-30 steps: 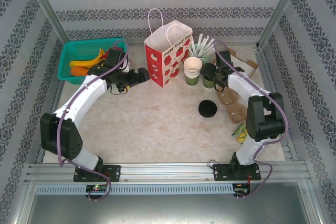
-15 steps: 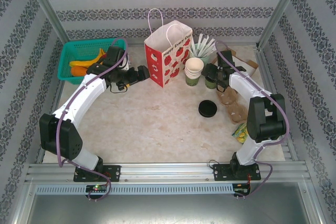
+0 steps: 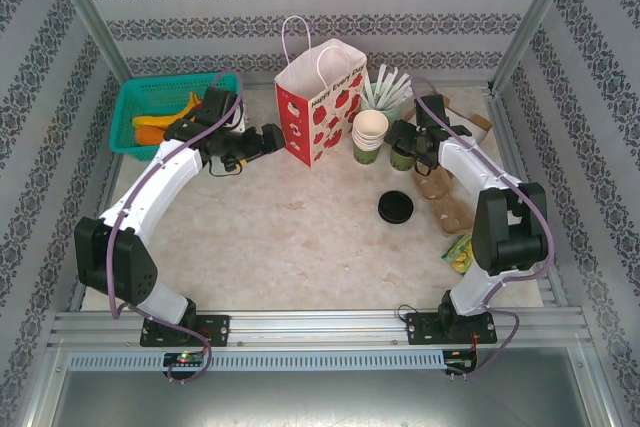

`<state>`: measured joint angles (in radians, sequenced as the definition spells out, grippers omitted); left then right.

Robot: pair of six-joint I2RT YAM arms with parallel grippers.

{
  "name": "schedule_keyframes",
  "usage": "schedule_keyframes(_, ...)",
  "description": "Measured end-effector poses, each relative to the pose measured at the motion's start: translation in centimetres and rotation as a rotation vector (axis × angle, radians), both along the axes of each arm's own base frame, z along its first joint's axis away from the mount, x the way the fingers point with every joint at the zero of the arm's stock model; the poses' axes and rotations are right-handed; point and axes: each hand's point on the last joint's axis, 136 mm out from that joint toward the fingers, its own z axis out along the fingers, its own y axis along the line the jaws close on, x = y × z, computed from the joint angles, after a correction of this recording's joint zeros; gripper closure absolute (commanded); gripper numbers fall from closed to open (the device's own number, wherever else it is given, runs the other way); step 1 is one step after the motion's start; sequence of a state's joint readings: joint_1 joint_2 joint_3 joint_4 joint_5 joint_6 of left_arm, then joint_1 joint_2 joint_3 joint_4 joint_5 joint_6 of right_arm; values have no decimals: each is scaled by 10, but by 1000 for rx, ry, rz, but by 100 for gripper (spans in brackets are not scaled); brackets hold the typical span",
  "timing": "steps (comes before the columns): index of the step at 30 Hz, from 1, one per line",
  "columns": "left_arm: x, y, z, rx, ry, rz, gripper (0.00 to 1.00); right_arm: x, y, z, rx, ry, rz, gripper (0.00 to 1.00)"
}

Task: Pack the takeout coffee

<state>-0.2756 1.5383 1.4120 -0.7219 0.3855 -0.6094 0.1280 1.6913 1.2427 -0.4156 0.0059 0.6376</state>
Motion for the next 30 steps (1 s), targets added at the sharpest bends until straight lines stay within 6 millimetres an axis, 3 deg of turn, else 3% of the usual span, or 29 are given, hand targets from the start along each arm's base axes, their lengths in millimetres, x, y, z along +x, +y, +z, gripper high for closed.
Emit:
schedule_keyframes(4, 4, -3, 14, -21, -26, -2, 0, -5, -5, 16, -13, -27, -11, 2)
schedule_keyframes(7, 11, -5, 34, -53, -54, 31, 0, -16, -10, 42, -24, -91, -27, 2)
schedule_keyframes(12, 36, -10, 75, -140, -97, 133, 0, -46, -19, 93, -24, -237, -48, 2)
schedule_keyframes(16, 62, -22, 93, -161, -100, 204, 10, -65, -22, 112, -25, -299, -43, 2)
schedule_keyframes(27, 117, -41, 63, -41, -12, 356, 28, -106, -35, 99, -80, -282, -57, 2)
schedule_keyframes(30, 130, -44, 56, -30, -5, 372, 40, -112, -37, 101, -88, -287, -59, 2)
